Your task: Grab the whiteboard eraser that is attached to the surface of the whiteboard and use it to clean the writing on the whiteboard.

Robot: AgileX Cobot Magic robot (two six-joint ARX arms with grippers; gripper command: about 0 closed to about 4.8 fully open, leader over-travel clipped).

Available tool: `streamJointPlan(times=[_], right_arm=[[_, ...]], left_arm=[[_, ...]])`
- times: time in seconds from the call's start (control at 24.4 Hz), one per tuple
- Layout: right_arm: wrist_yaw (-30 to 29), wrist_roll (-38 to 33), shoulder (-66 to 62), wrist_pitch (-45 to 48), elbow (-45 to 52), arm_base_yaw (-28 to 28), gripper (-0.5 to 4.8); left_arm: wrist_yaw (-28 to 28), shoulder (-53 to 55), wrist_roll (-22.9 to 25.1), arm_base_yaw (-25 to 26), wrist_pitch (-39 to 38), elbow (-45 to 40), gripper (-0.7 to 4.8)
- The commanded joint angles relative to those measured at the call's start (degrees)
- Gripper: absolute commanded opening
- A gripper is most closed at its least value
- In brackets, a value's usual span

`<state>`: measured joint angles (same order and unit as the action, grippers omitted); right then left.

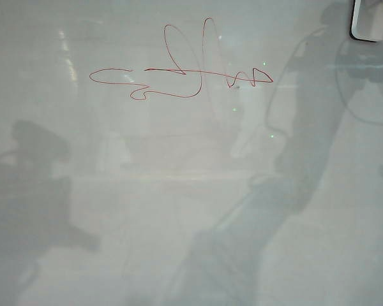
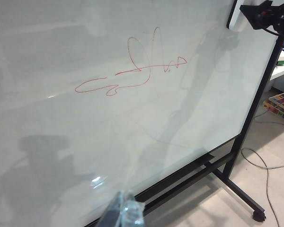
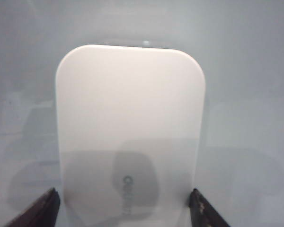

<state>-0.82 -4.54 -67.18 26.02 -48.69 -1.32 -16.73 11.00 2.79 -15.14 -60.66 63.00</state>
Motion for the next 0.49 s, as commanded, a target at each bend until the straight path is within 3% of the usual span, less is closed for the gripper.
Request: streamJointPlan(times=[0.04,0.49], right_arm=[[-0.3,0.0,-1.1,0.8,-2.1,0.7,3.72],[-0.2,0.0,-2.7,-0.6,-5.0,3.6,3.67]], left_arm=[[0.0,0.0,0.0,0.1,0.6,0.2,-0.05],[0.0,0.0,0.0,0.1,0.6,0.2,-0.05]])
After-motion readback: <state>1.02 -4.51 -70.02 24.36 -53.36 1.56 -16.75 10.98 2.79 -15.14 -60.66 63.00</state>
